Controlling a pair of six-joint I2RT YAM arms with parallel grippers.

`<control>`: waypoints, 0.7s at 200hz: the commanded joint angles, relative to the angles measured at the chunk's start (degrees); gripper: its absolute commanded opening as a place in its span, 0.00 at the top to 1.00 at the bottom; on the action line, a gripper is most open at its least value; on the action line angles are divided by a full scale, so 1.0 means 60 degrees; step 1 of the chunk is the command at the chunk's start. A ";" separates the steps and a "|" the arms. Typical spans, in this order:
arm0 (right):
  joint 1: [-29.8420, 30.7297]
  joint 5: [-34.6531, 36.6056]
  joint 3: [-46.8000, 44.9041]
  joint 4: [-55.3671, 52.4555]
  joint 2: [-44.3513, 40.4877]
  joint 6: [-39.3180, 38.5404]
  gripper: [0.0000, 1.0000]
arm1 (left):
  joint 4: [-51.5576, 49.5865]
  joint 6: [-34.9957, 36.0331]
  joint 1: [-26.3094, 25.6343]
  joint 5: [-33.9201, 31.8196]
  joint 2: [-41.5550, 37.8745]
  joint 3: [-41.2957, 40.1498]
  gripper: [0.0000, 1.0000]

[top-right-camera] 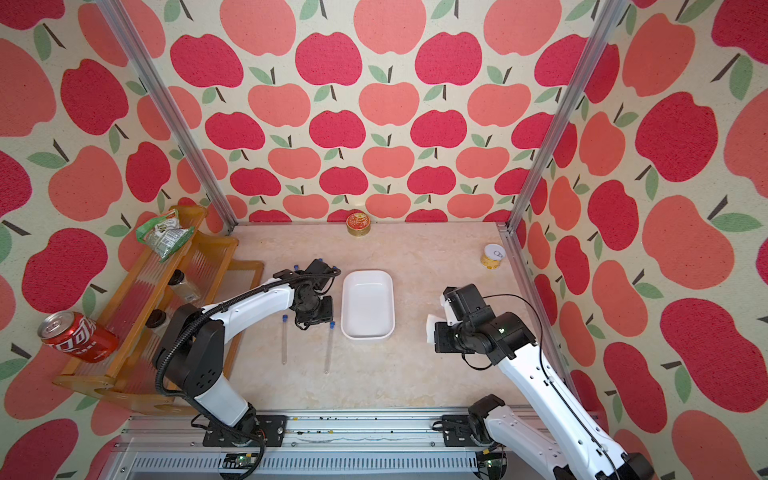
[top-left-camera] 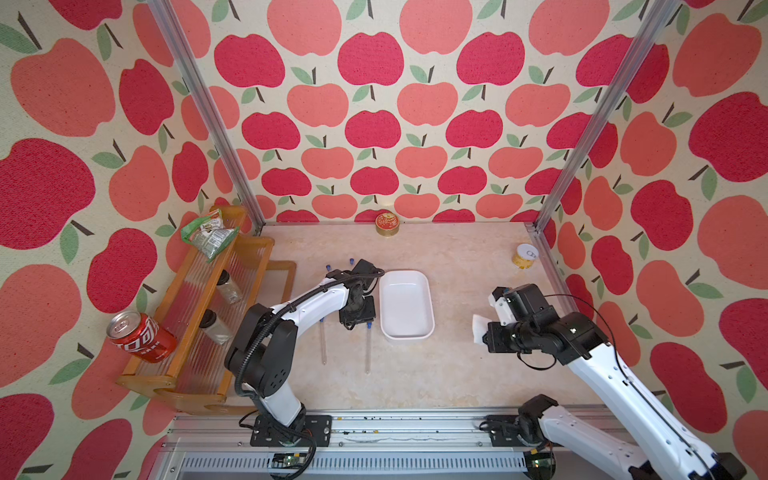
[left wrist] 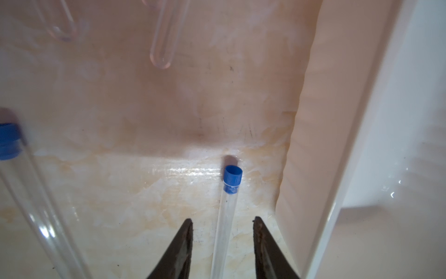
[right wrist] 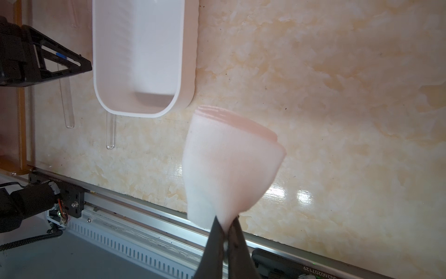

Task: Wipe the exteriors of test tubes
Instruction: Pick up the test tube at the center of the board.

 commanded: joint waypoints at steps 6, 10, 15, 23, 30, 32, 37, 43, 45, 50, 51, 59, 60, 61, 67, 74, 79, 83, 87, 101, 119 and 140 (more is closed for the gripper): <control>-0.0128 -0.0280 -0.0205 -0.0302 -0.0146 -0.0203 1.00 | -0.0023 0.0204 0.0011 0.0282 0.0313 0.0284 0.64; -0.0140 -0.0287 -0.0215 -0.0302 -0.0155 -0.0201 1.00 | -0.0008 0.0226 0.0017 0.0278 0.0344 0.0284 0.64; -0.0154 -0.0288 -0.0220 -0.0302 -0.0172 -0.0194 1.00 | 0.0006 0.0236 0.0023 0.0281 0.0379 0.0291 0.65; -0.0153 -0.0302 -0.0238 -0.0302 -0.0174 -0.0179 1.00 | 0.0007 0.0263 0.0024 0.0260 0.0467 0.0320 0.65; -0.0143 -0.0303 -0.0242 -0.0302 -0.0186 -0.0186 1.00 | -0.0029 0.0274 0.0024 0.0227 0.0552 0.0353 0.65; -0.0146 -0.0310 -0.0237 -0.0313 -0.0187 -0.0186 1.00 | -0.0035 0.0285 0.0022 0.0224 0.0570 0.0363 0.65; -0.0150 -0.0302 -0.0213 -0.0318 -0.0198 -0.0185 1.00 | -0.0037 0.0316 0.0028 0.0212 0.0632 0.0382 0.66; -0.0156 -0.0303 -0.0220 -0.0333 -0.0203 -0.0186 1.00 | -0.0051 0.0332 0.0039 0.0181 0.0701 0.0400 0.66; -0.0157 -0.0310 -0.0213 -0.0343 -0.0209 -0.0179 1.00 | -0.0051 0.0332 0.0040 0.0180 0.0710 0.0401 0.66; -0.0159 -0.0306 -0.0206 -0.0353 -0.0210 -0.0178 1.00 | -0.0051 0.0340 0.0027 0.0172 0.0764 0.0408 0.66; -0.0165 -0.0304 -0.0206 -0.0357 -0.0220 -0.0175 1.00 | -0.0051 0.0344 0.0026 0.0168 0.0768 0.0412 0.66; -0.0161 -0.0289 -0.0206 -0.0375 -0.0239 -0.0164 1.00 | -0.0023 0.0362 0.0039 0.0178 0.0830 0.0416 0.66; -0.0159 -0.0289 -0.0206 -0.0382 -0.0244 -0.0168 1.00 | -0.0022 0.0362 0.0033 0.0178 0.0830 0.0416 0.66; -0.0158 -0.0288 -0.0206 -0.0386 -0.0245 -0.0170 1.00 | -0.0015 0.0362 0.0036 0.0179 0.0845 0.0423 0.66; -0.0157 -0.0297 -0.0217 -0.0391 -0.0258 -0.0170 1.00 | 0.0004 0.0364 0.0014 0.0175 0.0886 0.0430 0.66; -0.0157 -0.0278 -0.0228 -0.0404 -0.0272 -0.0164 1.00 | 0.0018 0.0376 0.0024 0.0174 0.0951 0.0430 0.66; -0.0157 -0.0273 -0.0246 -0.0405 -0.0288 -0.0158 1.00 | 0.0026 0.0390 0.0016 0.0161 0.0984 0.0452 0.66; -0.0157 -0.0273 -0.0249 -0.0417 -0.0276 -0.0157 1.00 | 0.0029 0.0405 0.0020 0.0164 0.1021 0.0466 0.66; -0.0157 -0.0280 -0.0262 -0.0419 -0.0282 -0.0157 1.00 | 0.0033 0.0417 0.0015 0.0164 0.1053 0.0474 0.66; -0.0159 -0.0273 -0.0292 -0.0430 -0.0326 -0.0142 1.00 | 0.0035 0.0430 0.0004 0.0164 0.1170 0.0516 0.67; -0.0160 -0.0259 -0.0319 -0.0456 -0.0369 -0.0128 1.00 | 0.0091 0.0410 -0.0026 0.0193 0.1293 0.0518 0.67; -0.0171 -0.0231 -0.0332 -0.0481 -0.0380 -0.0126 1.00 | 0.0138 0.0407 -0.0070 0.0176 0.1438 0.0535 0.68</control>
